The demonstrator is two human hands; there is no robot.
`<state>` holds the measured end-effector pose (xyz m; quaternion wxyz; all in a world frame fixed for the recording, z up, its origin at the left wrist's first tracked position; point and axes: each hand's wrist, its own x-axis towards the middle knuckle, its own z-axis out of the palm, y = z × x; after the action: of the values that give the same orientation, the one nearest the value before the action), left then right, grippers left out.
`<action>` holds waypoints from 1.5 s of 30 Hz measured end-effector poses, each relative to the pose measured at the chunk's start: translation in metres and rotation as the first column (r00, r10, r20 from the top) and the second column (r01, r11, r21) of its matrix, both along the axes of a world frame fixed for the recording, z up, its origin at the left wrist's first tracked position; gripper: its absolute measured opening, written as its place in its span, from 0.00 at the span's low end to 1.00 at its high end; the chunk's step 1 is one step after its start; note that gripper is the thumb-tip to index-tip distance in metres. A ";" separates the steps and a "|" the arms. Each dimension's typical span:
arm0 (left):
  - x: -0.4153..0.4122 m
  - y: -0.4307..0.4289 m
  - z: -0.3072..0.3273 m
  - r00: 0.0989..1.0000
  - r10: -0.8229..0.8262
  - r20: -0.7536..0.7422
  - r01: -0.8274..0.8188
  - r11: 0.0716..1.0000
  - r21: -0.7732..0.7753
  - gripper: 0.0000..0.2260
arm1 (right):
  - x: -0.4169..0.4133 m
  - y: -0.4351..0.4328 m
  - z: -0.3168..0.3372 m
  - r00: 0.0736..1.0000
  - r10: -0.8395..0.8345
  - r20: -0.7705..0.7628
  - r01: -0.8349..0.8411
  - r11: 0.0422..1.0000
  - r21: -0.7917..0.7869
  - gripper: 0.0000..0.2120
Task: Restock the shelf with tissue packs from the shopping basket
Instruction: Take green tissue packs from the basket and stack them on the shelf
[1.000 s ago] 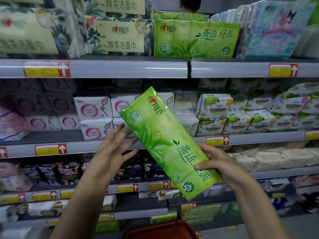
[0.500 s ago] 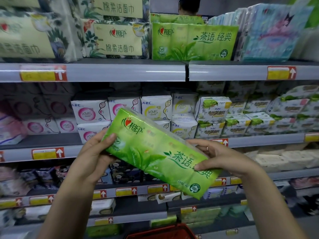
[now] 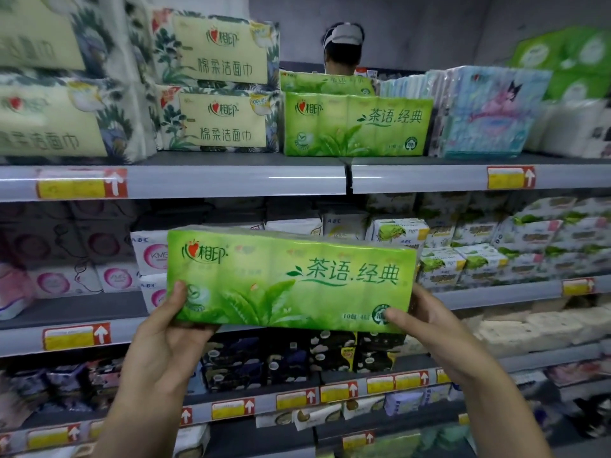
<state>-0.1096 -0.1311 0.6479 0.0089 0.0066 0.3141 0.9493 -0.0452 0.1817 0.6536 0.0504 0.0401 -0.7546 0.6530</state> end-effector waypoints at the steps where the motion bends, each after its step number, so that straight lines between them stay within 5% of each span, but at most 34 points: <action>1: 0.000 0.001 0.002 1.000 0.010 -0.005 -0.010 1.000 0.013 0.30 | 0.000 -0.003 0.002 1.000 -0.008 -0.023 0.007 0.998 -0.055 0.44; 12: 0.001 -0.007 0.034 0.991 -0.073 -0.111 0.083 0.993 0.082 0.21 | 0.001 -0.021 0.044 0.979 -0.136 -0.153 0.081 0.943 -0.322 0.43; 16: -0.008 -0.009 0.038 0.989 -0.098 -0.112 0.105 0.993 0.059 0.47 | 0.004 -0.025 0.054 0.970 -0.184 -0.160 0.127 0.941 -0.315 0.51; 18: -0.013 -0.008 0.041 0.987 -0.090 -0.132 0.094 0.995 0.020 0.50 | 0.007 -0.027 0.059 0.966 -0.206 -0.155 0.152 0.941 -0.301 0.52; 21: -0.020 -0.001 0.046 0.986 -0.040 -0.163 0.038 0.999 -0.012 0.24 | 0.006 -0.025 0.069 0.952 -0.238 -0.192 0.174 0.938 -0.301 0.51; 23: -0.024 0.003 0.052 0.984 0.008 -0.180 -0.026 0.995 -0.095 0.13 | 0.001 -0.024 0.076 0.939 -0.260 -0.223 0.190 0.937 -0.293 0.38; 26: -0.028 0.010 0.067 0.973 0.036 -0.229 -0.100 0.956 -0.277 0.18 | -0.012 -0.011 0.086 0.919 -0.314 -0.237 0.235 0.922 -0.308 0.22; 30: -0.039 0.023 0.082 0.949 0.064 -0.310 -0.194 0.891 -0.411 0.18 | -0.032 0.011 0.095 0.906 -0.338 -0.254 0.268 0.924 -0.274 0.45; 33: -0.046 0.039 0.094 0.921 0.083 -0.381 -0.262 0.854 -0.449 0.22 | -0.045 0.028 0.107 0.899 -0.325 -0.294 0.257 0.934 -0.247 0.31; 37: -0.055 0.064 0.113 0.849 0.139 -0.510 -0.411 0.781 -0.470 0.14 | -0.064 0.048 0.126 0.866 -0.317 -0.387 0.263 0.947 -0.186 0.15; 45: -0.095 0.089 0.165 0.722 0.066 -0.689 -0.585 0.590 -0.557 0.16 | -0.125 0.094 0.158 0.788 -0.374 -0.490 0.398 0.916 -0.060 0.16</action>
<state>-0.2049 -0.0424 0.8130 -0.2751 0.2420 0.6538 0.6621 -0.1704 0.2760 0.8118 0.3717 0.0510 -0.7237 0.5792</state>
